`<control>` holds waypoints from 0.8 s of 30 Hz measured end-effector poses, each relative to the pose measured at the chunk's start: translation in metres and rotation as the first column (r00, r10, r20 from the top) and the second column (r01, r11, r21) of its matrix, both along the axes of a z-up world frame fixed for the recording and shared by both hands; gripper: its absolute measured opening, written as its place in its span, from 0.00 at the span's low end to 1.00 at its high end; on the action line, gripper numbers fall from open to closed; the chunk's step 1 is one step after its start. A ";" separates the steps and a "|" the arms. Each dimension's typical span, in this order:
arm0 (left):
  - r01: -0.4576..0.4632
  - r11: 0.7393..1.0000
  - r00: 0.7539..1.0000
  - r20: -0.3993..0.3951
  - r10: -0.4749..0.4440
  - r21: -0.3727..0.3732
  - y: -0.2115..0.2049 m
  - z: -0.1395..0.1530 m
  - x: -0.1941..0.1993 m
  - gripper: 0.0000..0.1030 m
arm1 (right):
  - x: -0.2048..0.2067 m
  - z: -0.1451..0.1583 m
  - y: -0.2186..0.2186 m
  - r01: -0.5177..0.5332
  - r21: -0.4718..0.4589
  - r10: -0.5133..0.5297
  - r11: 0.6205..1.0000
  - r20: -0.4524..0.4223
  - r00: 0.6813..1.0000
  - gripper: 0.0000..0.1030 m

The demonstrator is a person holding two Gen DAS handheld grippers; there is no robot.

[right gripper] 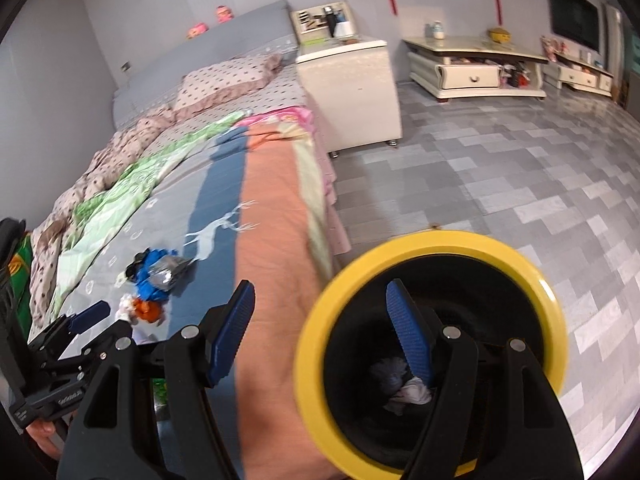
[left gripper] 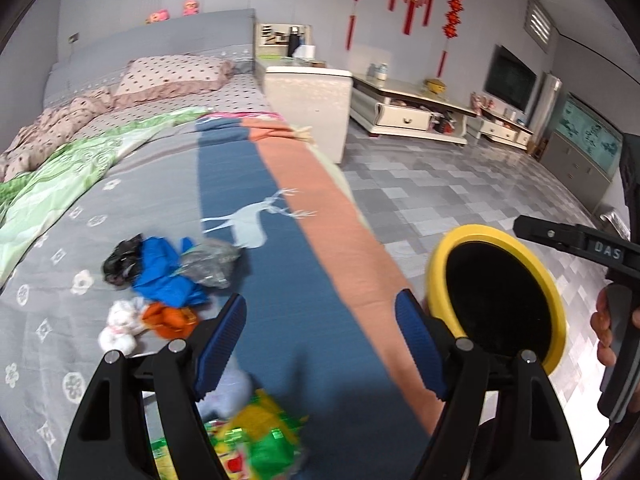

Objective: Collect trash
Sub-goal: 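Move both open tools back over the trash pile on the bed, then grasp the white tissue bundle with the left tool while the right tool grasps the green snack bag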

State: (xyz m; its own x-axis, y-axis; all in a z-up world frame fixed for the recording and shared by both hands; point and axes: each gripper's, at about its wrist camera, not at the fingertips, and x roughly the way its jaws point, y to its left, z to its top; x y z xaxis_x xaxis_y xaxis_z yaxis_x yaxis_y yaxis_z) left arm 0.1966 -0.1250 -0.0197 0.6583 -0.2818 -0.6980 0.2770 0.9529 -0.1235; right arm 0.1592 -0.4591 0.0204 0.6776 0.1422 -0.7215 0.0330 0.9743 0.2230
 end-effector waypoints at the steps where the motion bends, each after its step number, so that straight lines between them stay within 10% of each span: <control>1: -0.010 1.000 1.000 -0.001 0.010 0.000 0.005 0.000 -0.001 0.71 | 0.001 0.000 0.007 -0.014 0.006 0.014 1.000 -0.004 1.000 0.63; 24: -0.235 0.970 0.968 -0.077 0.240 0.066 0.153 -0.052 -0.005 0.71 | 0.003 -0.040 0.161 -0.307 0.040 0.309 0.951 -0.118 0.944 0.63</control>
